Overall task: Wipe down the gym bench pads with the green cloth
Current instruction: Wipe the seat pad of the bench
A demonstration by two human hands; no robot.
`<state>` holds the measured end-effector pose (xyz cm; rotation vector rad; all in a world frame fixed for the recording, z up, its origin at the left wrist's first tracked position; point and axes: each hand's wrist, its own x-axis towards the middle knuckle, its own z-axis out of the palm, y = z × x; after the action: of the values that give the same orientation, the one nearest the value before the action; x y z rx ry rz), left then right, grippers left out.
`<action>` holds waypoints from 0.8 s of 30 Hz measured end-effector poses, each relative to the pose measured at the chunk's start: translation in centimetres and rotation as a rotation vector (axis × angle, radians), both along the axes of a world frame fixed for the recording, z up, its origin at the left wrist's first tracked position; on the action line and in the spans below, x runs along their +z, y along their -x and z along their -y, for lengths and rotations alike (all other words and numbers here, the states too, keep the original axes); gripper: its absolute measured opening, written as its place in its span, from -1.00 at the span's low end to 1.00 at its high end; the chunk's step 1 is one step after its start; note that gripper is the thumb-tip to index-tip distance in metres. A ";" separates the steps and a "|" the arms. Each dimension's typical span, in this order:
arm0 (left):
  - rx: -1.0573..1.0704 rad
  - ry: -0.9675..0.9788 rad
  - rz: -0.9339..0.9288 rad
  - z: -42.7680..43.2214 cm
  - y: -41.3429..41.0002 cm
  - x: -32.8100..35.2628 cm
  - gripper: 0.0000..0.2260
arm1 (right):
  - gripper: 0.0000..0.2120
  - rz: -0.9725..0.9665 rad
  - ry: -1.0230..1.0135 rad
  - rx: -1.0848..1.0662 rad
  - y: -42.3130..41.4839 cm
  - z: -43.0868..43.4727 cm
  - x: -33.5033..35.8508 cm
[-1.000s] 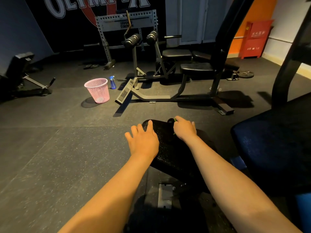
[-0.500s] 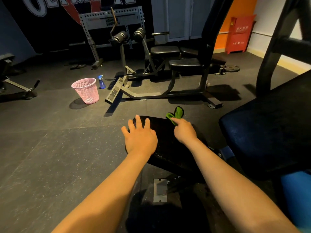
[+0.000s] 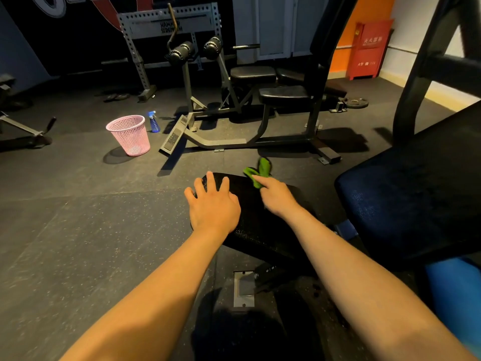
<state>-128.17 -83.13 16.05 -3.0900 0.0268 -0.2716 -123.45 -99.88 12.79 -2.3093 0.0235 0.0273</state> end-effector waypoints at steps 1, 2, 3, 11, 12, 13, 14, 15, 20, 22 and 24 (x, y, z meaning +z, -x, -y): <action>-0.004 0.001 0.001 0.0 0.0 0.0 -0.52 | -0.46 -0.028 0.006 -0.065 0.1 1.4 -0.5; -0.007 0.006 0.001 0.0 0.0 0.0 -0.52 | -0.46 -0.063 0.001 -0.121 0.2 2.7 -0.9; -0.009 0.010 0.001 -0.1 0.0 0.0 -0.52 | -0.45 -0.101 -0.016 -0.167 0.3 3.6 -1.2; 0.002 0.024 0.029 0.2 0.3 0.1 -0.53 | -0.53 0.011 -0.035 -0.074 0.7 -1.8 1.1; 0.002 0.033 0.033 0.2 0.3 0.1 -0.53 | -0.58 0.043 -0.034 -0.007 0.9 -2.8 1.5; 0.003 0.043 0.039 0.2 0.3 0.1 -0.53 | -0.60 0.074 -0.027 0.059 1.2 -3.4 1.8; 0.002 0.051 0.045 0.2 0.3 0.1 -0.54 | -0.61 0.101 -0.018 0.111 1.5 -3.7 1.6; -0.001 0.060 0.054 0.1 0.2 0.1 -0.54 | -0.60 0.123 -0.009 0.136 1.7 -3.5 1.3; -0.040 0.187 0.206 -0.4 0.7 -0.6 -0.64 | -0.54 0.080 -0.008 -0.038 3.3 0.2 -0.9; -0.049 0.193 0.247 -0.3 1.0 -0.8 -0.67 | -0.52 0.071 0.010 -0.102 5.2 0.4 -1.2; -0.060 0.157 0.238 -0.3 1.1 -0.9 -0.66 | -0.50 0.091 0.044 -0.141 7.0 -0.4 -1.2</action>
<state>-129.26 -82.86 15.18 -3.1900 0.0955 -0.6732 -130.45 -99.51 11.61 -2.3449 0.1418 -0.1521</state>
